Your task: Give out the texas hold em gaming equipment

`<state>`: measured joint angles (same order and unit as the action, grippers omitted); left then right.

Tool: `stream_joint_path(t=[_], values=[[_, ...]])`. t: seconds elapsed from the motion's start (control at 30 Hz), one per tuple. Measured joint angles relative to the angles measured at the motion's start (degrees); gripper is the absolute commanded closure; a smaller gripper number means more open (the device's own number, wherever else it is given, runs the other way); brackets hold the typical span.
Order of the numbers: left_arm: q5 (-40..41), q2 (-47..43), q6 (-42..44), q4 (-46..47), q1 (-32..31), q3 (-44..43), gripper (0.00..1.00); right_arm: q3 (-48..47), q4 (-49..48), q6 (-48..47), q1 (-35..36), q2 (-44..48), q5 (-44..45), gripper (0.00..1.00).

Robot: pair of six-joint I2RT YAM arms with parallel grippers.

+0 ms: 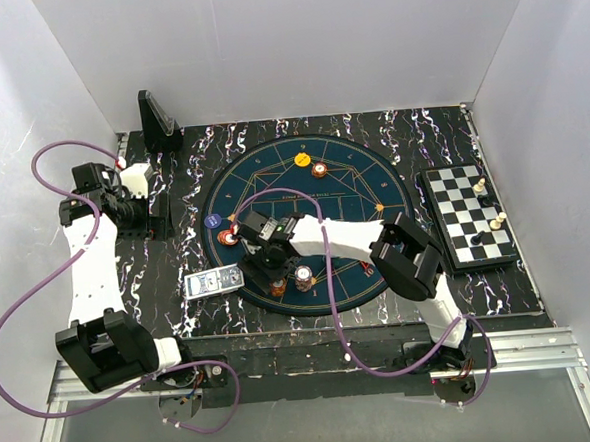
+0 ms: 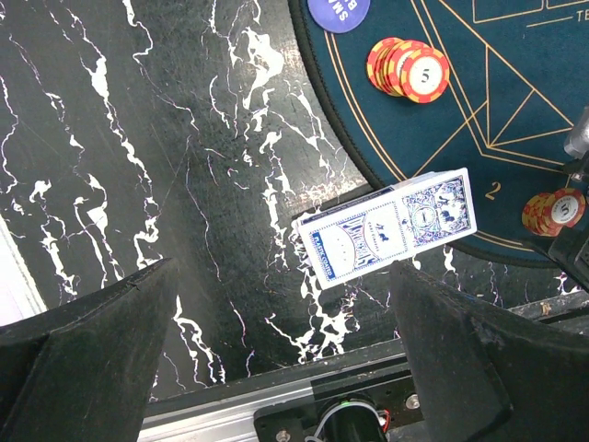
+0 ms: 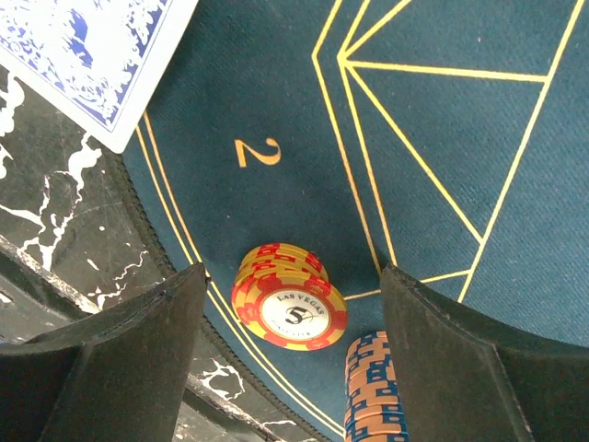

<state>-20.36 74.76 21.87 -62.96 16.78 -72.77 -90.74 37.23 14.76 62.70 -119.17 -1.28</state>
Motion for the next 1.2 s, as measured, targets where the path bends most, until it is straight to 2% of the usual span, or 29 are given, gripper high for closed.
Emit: stream_joint_path(t=[0.2, 0.73, 0.9, 1.2], values=[[0.0, 0.0, 0.0, 0.0, 0.0, -0.22, 0.02, 0.66, 0.5, 0.09, 0.42, 0.42, 0.83, 0.2], [-0.02, -0.09, -0.02, 0.15, 0.0, -0.22, 0.02, 0.66, 3.41, 0.31, 1.9, 0.44, 1.51, 0.41], [0.0, -0.46, -0.02, 0.44, 0.0, -0.11, 0.02, 0.66, 3.89, 0.48, 1.97, 0.44, 1.44, 0.51], [0.0, -0.76, -0.04, 0.57, 0.0, 0.0, 0.02, -1.49, 6.34, 0.02, 2.32, -0.04, 1.27, 0.79]])
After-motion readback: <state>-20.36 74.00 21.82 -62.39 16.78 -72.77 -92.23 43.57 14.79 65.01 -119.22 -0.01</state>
